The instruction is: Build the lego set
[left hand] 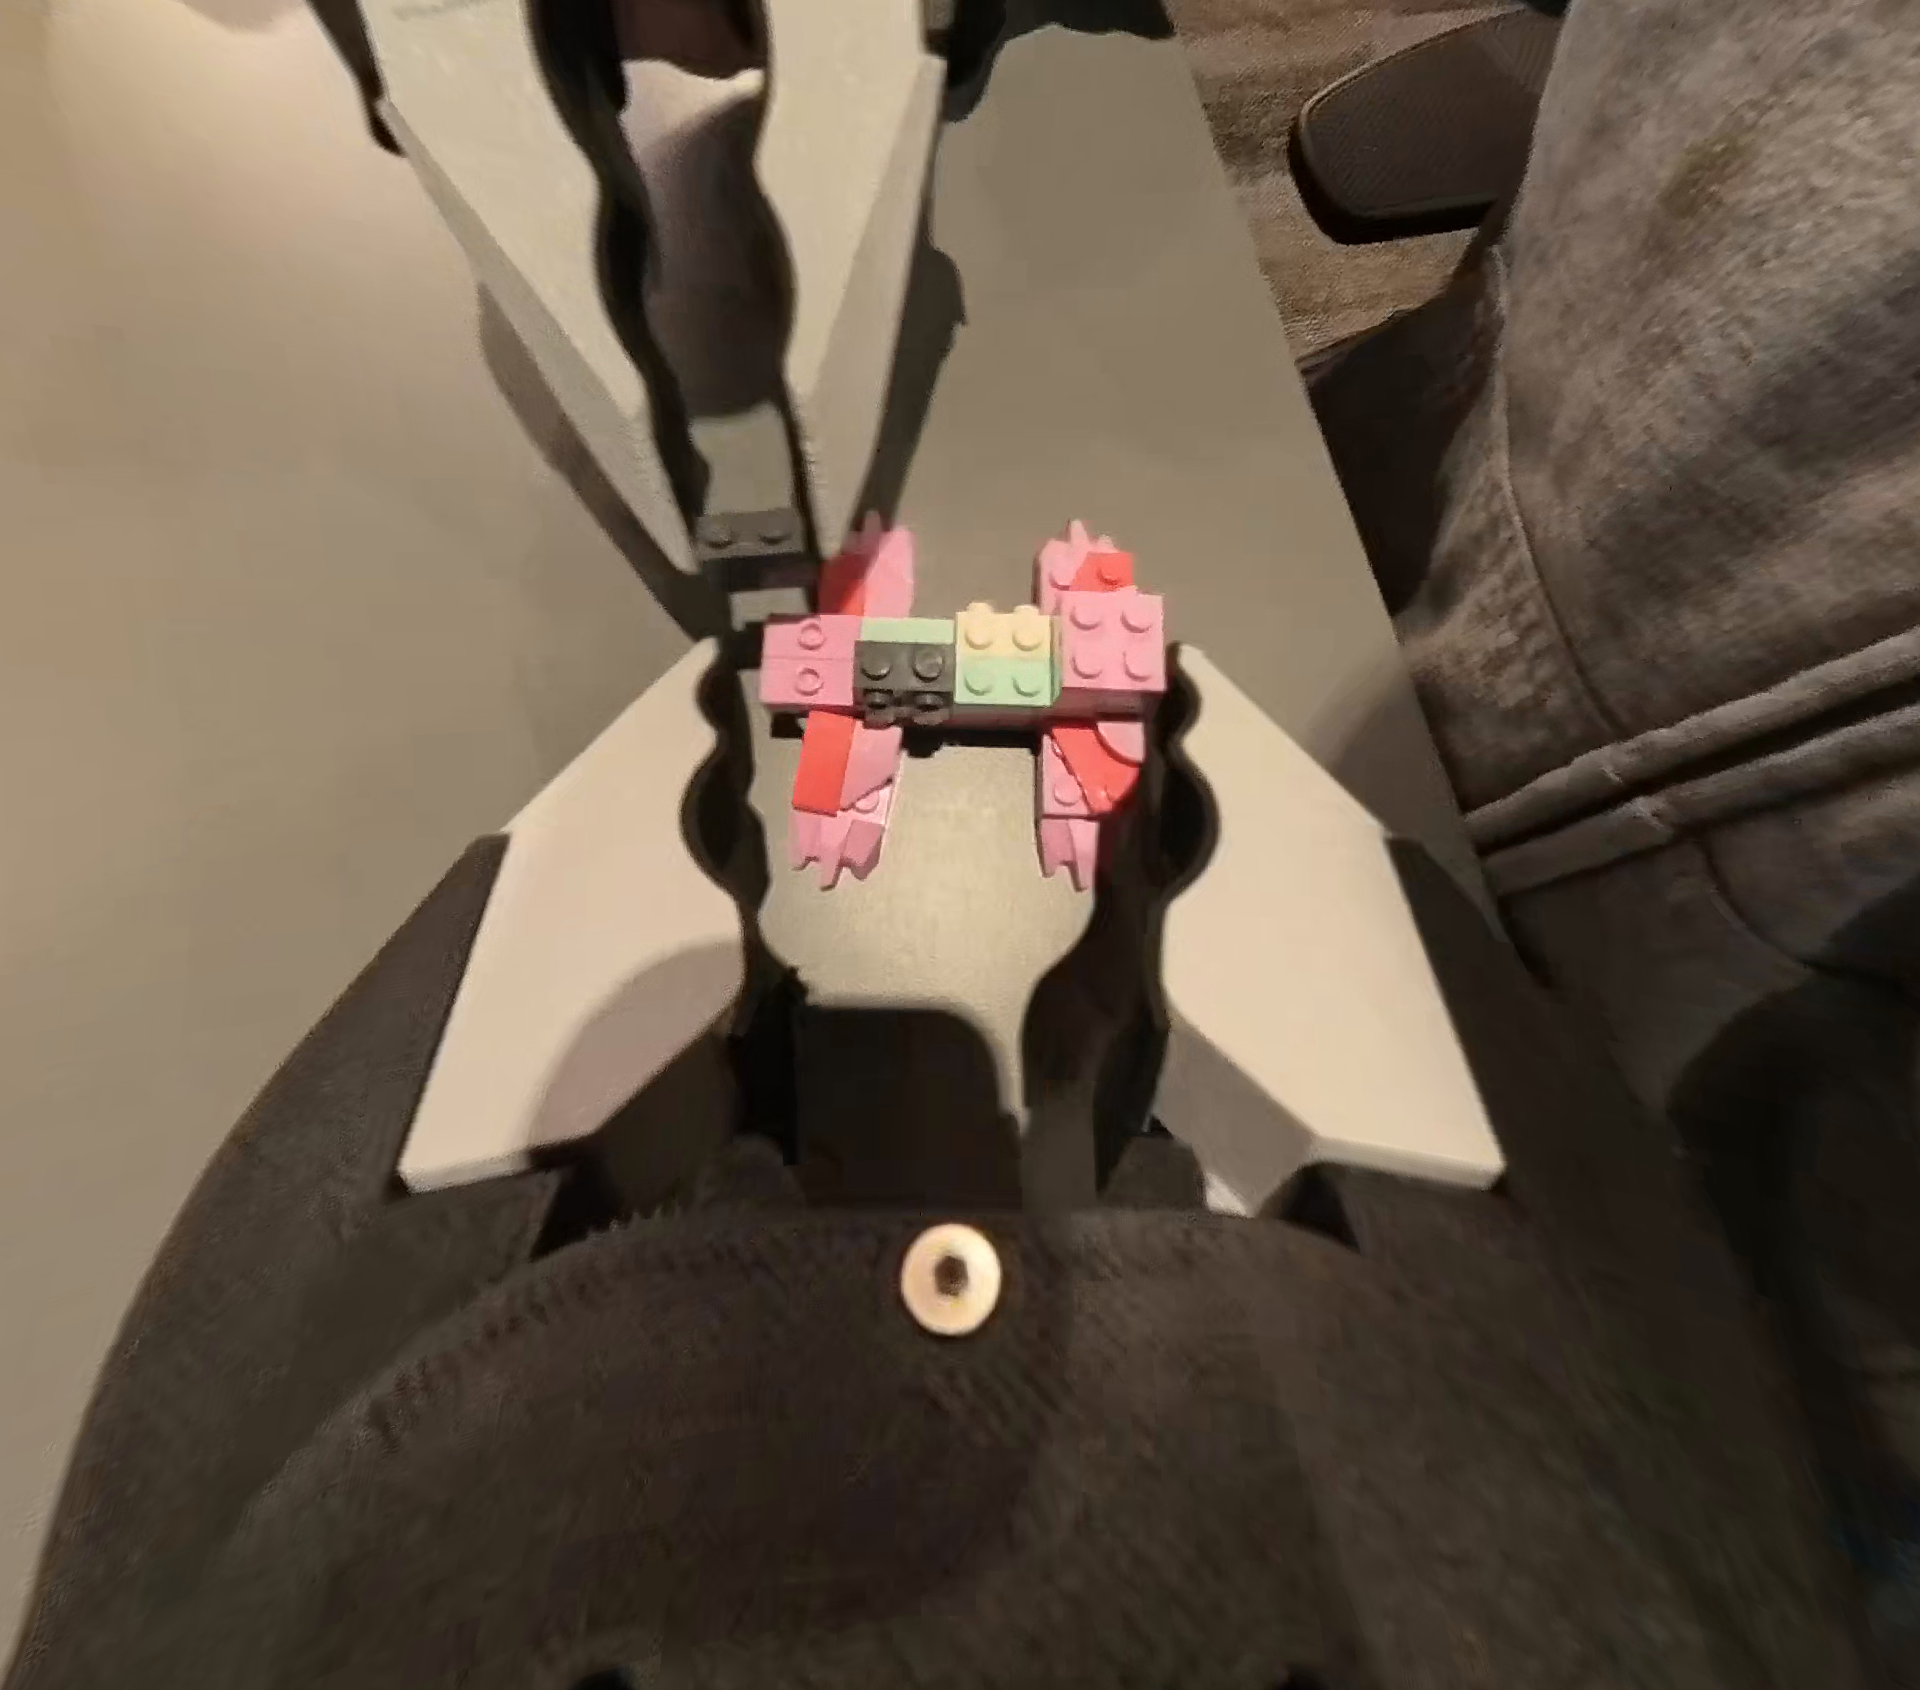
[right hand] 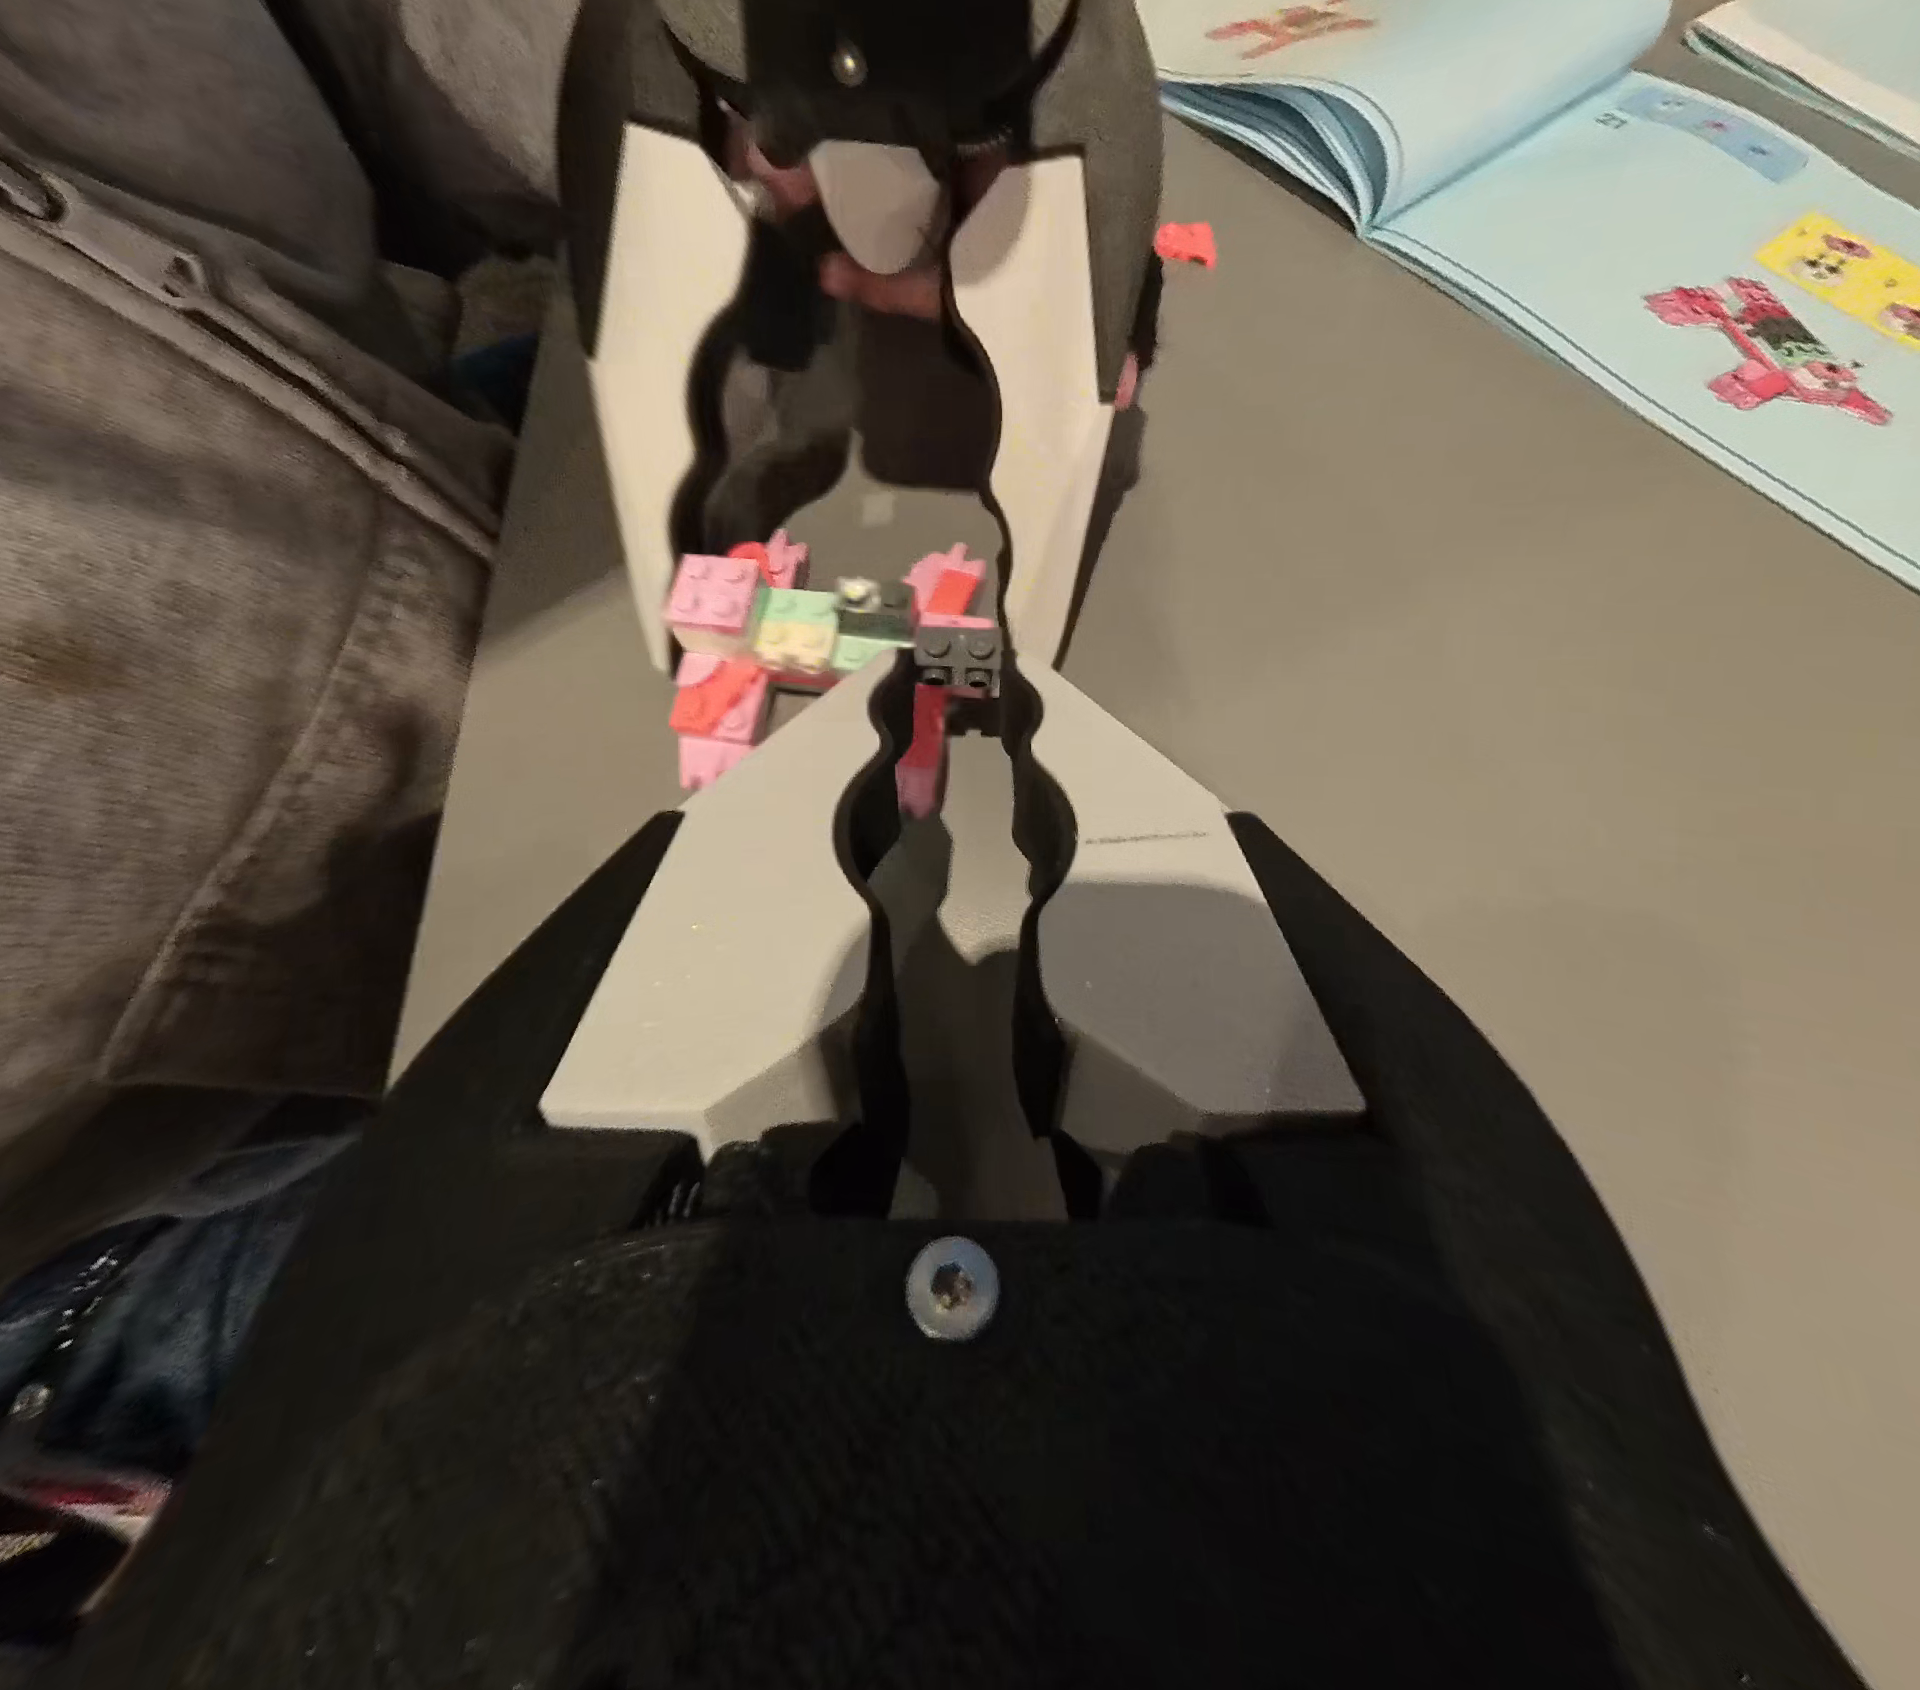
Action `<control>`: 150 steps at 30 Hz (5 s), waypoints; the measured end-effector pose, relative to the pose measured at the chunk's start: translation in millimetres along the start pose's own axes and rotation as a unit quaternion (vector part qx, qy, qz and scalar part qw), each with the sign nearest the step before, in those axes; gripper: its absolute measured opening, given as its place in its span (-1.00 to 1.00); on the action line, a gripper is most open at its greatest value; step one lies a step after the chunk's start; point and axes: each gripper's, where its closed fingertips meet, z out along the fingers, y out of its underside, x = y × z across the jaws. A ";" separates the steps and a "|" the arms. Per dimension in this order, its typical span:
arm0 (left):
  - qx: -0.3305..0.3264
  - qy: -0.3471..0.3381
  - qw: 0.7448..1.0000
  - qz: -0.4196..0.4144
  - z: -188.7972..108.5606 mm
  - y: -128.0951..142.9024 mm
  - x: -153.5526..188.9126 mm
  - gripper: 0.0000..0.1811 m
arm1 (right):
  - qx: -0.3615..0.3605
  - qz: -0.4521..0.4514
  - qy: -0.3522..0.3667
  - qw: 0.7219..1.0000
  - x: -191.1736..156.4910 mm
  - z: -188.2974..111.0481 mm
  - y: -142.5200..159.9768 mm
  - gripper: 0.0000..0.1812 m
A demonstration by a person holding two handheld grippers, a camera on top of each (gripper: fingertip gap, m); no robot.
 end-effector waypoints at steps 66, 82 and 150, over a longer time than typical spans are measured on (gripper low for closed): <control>0.144 -0.186 0.972 0.023 -45.8 -34.0 -40.4 -0.18 | -0.096 -0.109 -0.015 0.989 8.1 1.9 -52.5 -0.75; 0.187 -0.122 0.975 0.000 -66.2 -45.4 -31.8 -0.18 | -0.091 -0.442 0.186 0.873 36.0 -28.4 -64.2 -0.01; -0.008 -0.433 0.871 0.232 -71.4 -21.9 -65.9 -0.64 | -0.211 -0.398 0.207 0.869 58.6 14.0 -34.1 -0.72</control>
